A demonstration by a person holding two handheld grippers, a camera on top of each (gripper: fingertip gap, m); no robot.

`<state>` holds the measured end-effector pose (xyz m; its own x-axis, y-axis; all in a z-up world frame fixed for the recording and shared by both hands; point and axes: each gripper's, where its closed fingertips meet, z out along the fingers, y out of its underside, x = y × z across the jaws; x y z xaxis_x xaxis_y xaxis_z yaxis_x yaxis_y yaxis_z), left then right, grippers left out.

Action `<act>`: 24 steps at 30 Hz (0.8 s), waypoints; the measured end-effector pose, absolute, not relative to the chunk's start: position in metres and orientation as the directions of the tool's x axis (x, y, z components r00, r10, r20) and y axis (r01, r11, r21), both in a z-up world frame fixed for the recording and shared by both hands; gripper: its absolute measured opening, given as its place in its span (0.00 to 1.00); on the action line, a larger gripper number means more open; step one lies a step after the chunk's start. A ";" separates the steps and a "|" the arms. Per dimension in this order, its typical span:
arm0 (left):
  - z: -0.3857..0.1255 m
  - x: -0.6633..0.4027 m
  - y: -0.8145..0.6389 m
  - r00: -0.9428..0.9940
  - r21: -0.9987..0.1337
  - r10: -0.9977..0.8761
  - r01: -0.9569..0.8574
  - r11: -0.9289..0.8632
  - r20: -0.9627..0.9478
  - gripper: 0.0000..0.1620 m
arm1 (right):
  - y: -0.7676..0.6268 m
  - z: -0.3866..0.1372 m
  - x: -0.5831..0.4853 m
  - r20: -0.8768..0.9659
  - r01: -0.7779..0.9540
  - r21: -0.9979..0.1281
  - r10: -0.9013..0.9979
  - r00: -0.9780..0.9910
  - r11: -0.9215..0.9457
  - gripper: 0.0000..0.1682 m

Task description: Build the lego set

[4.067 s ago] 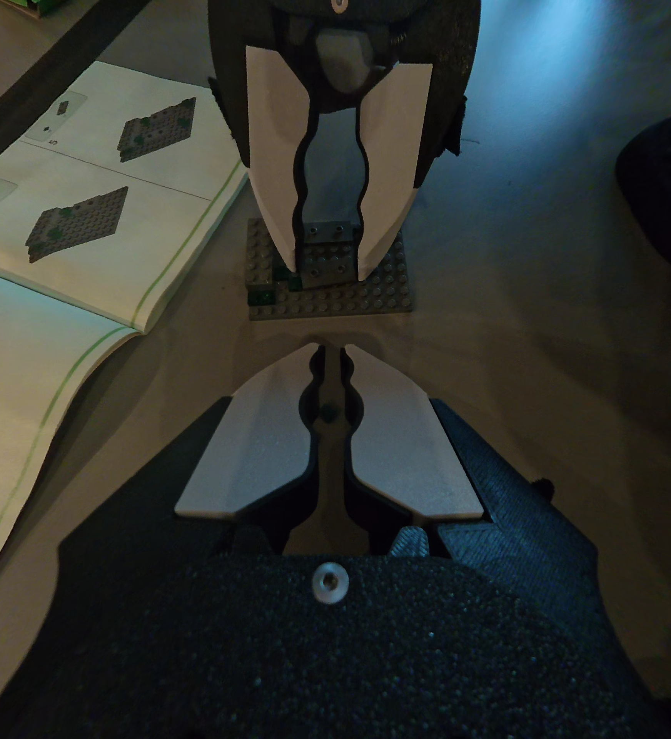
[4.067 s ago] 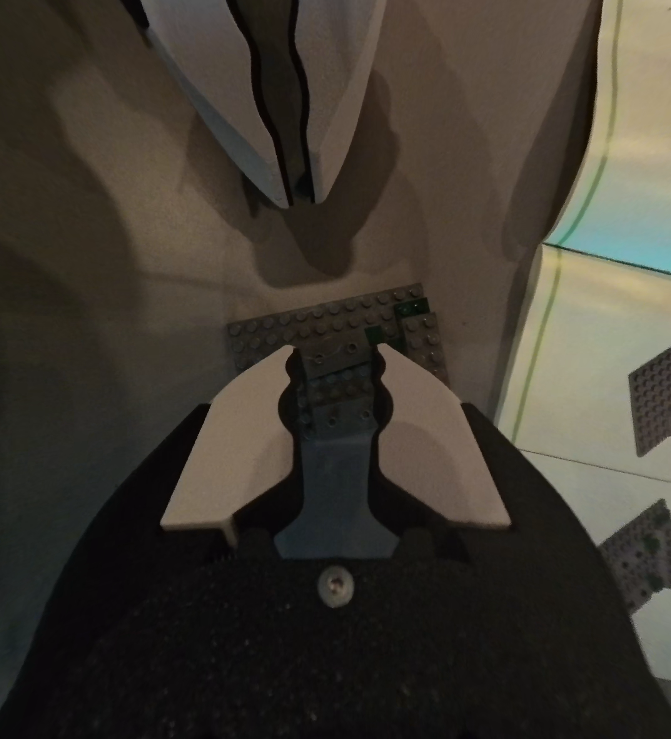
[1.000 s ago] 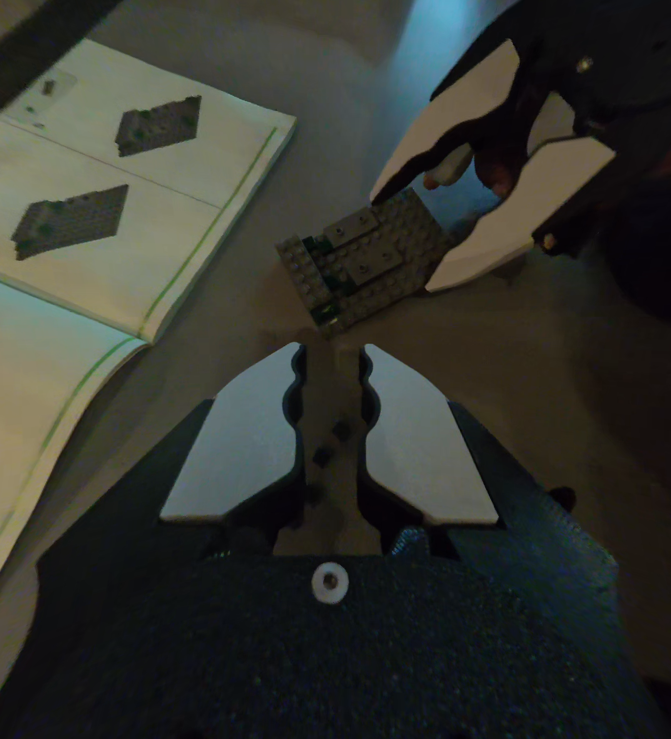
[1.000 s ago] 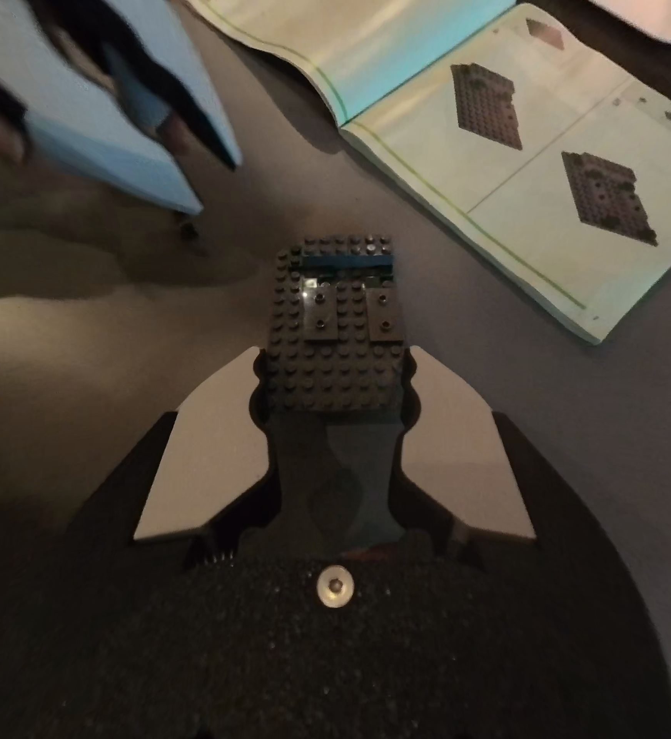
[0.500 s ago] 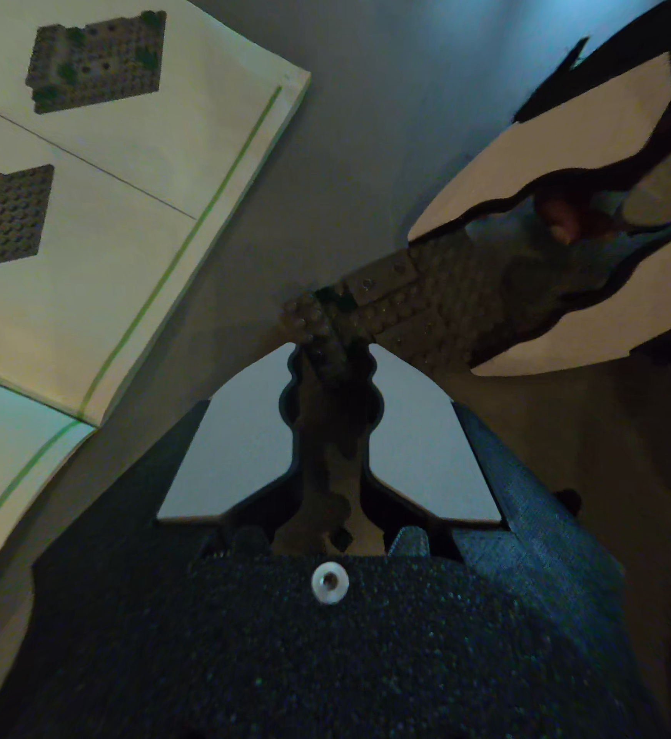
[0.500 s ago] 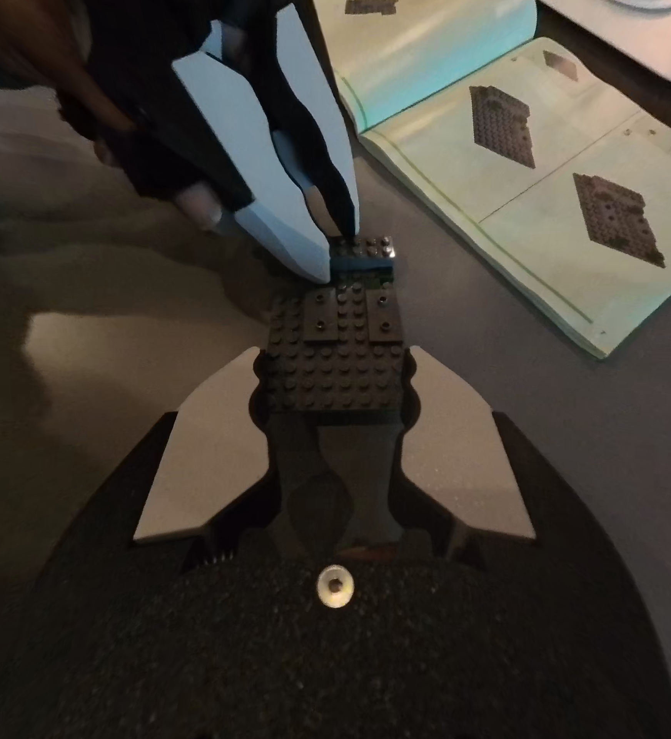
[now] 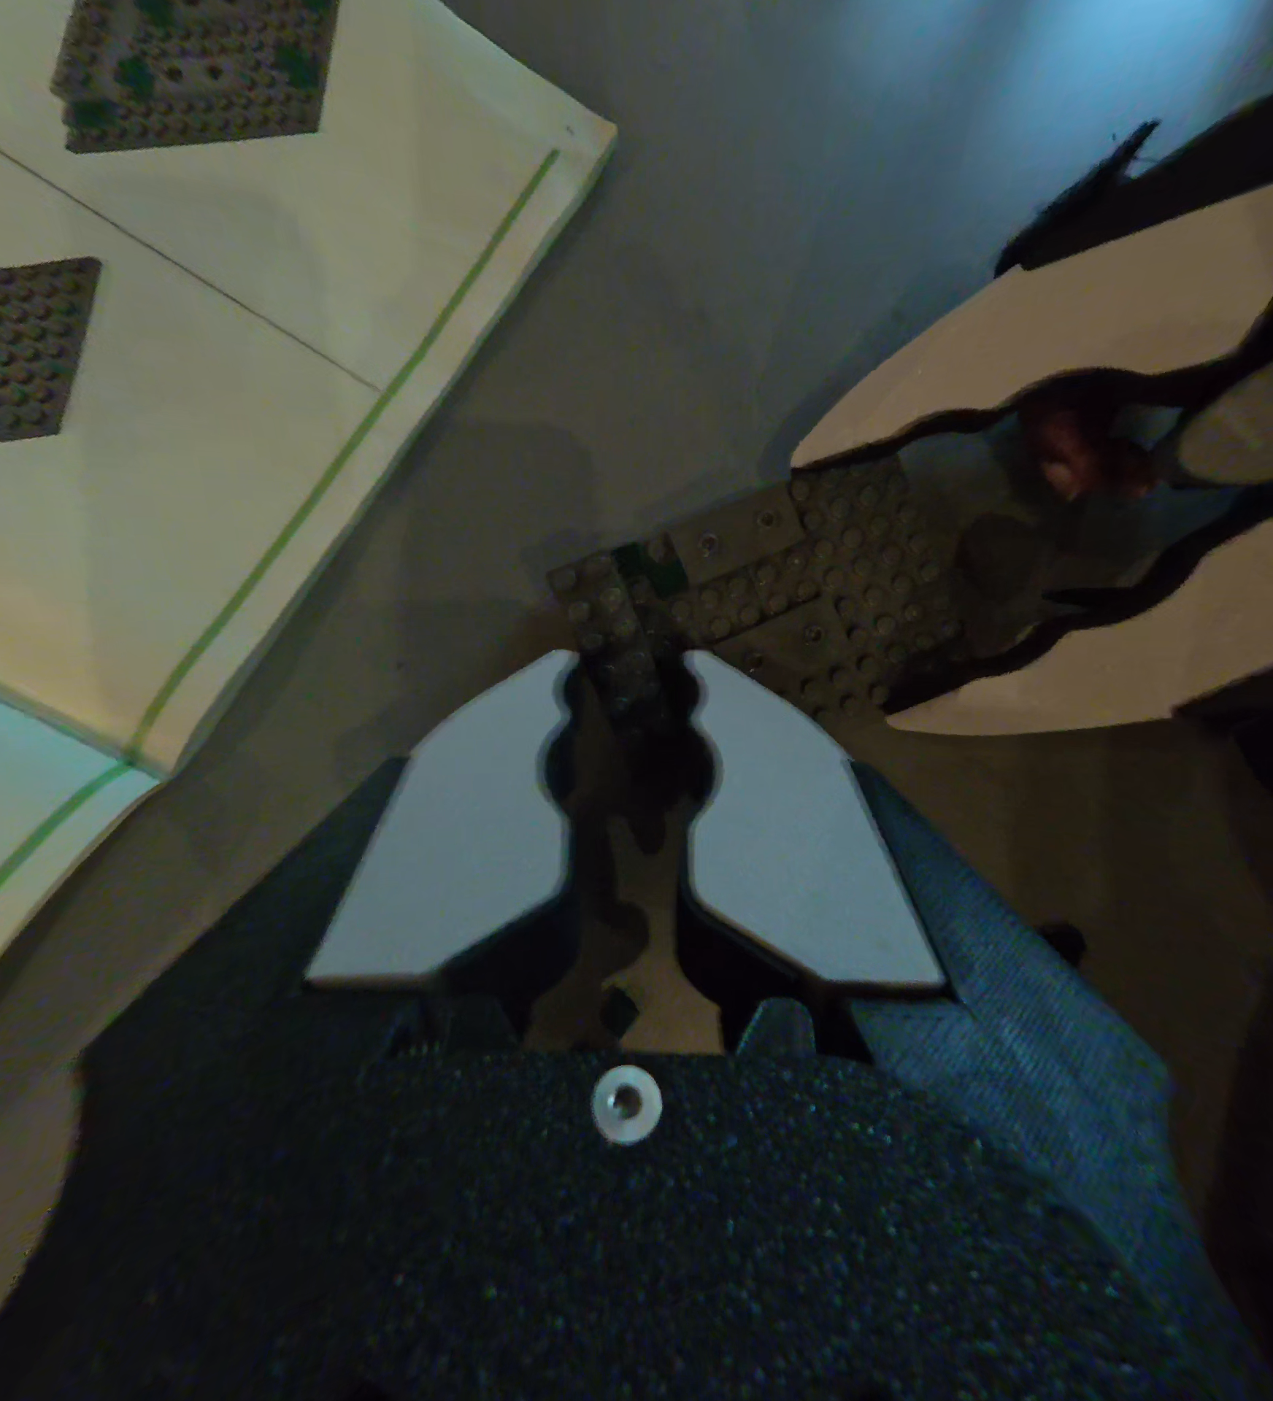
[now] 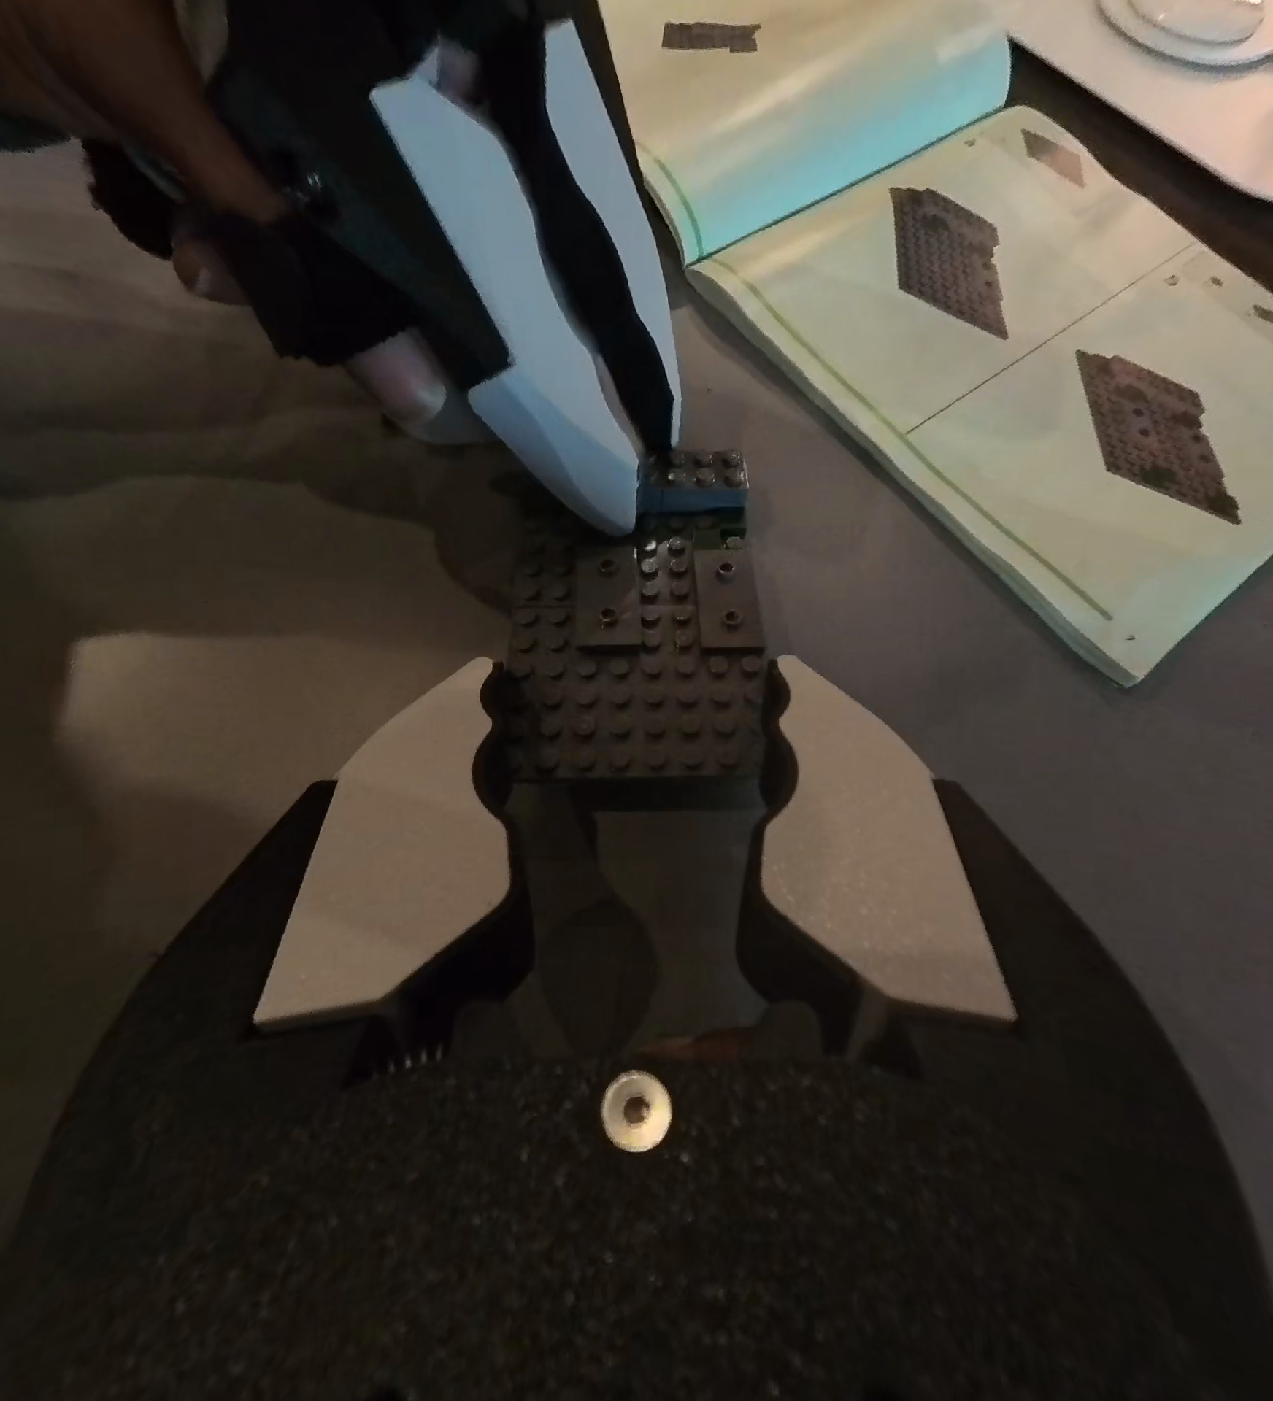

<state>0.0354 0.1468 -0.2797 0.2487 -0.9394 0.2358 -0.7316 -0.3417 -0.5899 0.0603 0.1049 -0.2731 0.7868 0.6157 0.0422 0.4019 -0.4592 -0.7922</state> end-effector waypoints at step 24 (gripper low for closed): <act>-0.274 0.024 0.154 0.244 -0.554 -0.920 -0.741 -0.380 0.305 0.11 | 0.093 -0.266 0.047 -0.060 0.356 -0.771 0.617 0.784 -0.528 0.49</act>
<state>0.0245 0.1541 -0.2741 0.2441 -0.9204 0.3053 -0.7408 -0.3802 -0.5538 0.0471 0.0933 -0.2655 0.7844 0.6173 -0.0605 0.3561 -0.5279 -0.7710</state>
